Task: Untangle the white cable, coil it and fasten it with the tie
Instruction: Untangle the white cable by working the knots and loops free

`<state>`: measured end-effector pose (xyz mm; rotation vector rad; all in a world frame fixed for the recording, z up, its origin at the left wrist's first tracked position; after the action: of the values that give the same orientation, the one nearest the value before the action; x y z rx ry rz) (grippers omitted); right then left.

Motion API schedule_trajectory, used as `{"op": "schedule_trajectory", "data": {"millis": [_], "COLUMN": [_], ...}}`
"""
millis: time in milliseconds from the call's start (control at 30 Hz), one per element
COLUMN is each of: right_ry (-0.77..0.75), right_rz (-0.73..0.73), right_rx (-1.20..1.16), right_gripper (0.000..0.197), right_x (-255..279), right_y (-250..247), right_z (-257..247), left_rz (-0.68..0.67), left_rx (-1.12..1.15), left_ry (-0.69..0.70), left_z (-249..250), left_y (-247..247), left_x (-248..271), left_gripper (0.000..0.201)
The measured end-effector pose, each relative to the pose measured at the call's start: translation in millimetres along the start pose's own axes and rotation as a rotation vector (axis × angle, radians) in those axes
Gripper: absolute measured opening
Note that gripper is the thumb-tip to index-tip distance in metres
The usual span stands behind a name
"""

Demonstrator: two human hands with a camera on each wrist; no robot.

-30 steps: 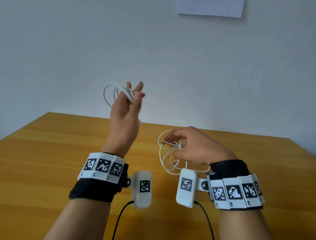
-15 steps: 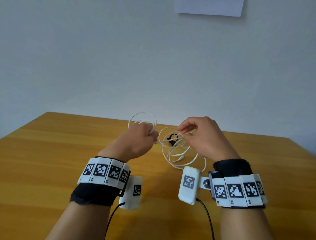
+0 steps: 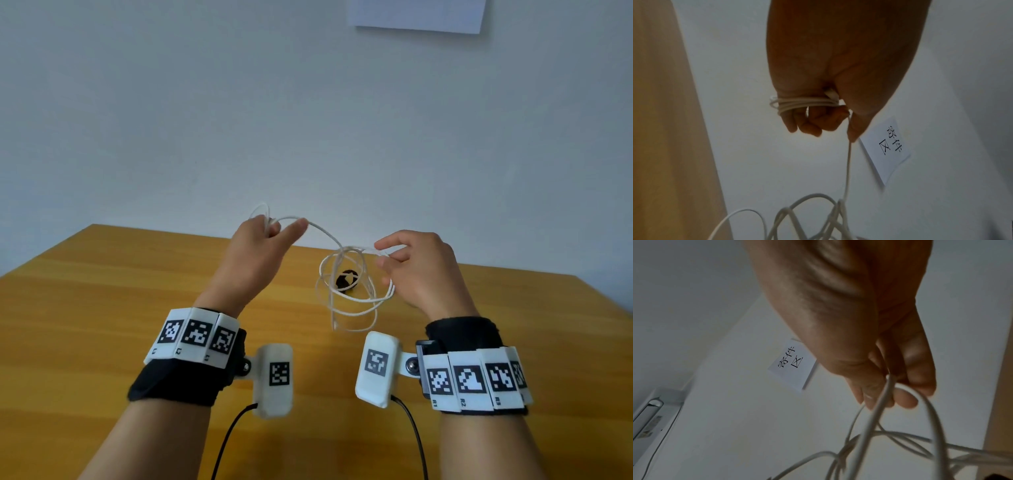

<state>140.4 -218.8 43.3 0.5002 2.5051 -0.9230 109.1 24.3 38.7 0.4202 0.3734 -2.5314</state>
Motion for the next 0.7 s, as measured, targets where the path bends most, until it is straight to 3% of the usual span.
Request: {"op": "schedule_trajectory", "data": {"millis": [67, 167, 300, 367, 567, 700], "right_ry": [0.047, 0.147, 0.16, 0.166, 0.181, -0.011], "right_rz": [0.067, 0.126, 0.283, 0.269, -0.06, -0.144], "right_rx": [-0.019, -0.032, 0.003, 0.07, 0.107, -0.013], "right_gripper": [0.016, 0.018, 0.032, 0.04, 0.073, 0.053], "right_x": [-2, -5, -11, -11, -4, 3], "right_y": [-7, -12, -22, -23, 2, 8], "right_z": [6, 21, 31, 32, 23, -12], "left_rz": [0.113, 0.262, 0.33, 0.299, 0.029, -0.124], "left_rx": [0.096, 0.253, 0.267, 0.268, 0.1, 0.034], "left_ry": [-0.08, -0.201, -0.21, -0.219, -0.089, -0.057], "left_z": [-8, -15, -15, -14, 0, 0], "left_y": [-10, -27, -39, -35, -2, 15], "left_x": [-6, -11, -13, -12, -1, 5], "left_gripper": [0.044, 0.032, 0.031, 0.03, 0.034, 0.04]}}
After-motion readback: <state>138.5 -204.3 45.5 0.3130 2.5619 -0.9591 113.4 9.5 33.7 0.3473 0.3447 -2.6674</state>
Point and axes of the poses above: each hand's wrist, its own x-axis away from the middle knuckle, its own y-axis out of the palm, z = x × y, the point moved 8 cm from there along -x, towards the middle knuckle, and after that the axes turned 15 degrees about z, right-handed, at the moved point
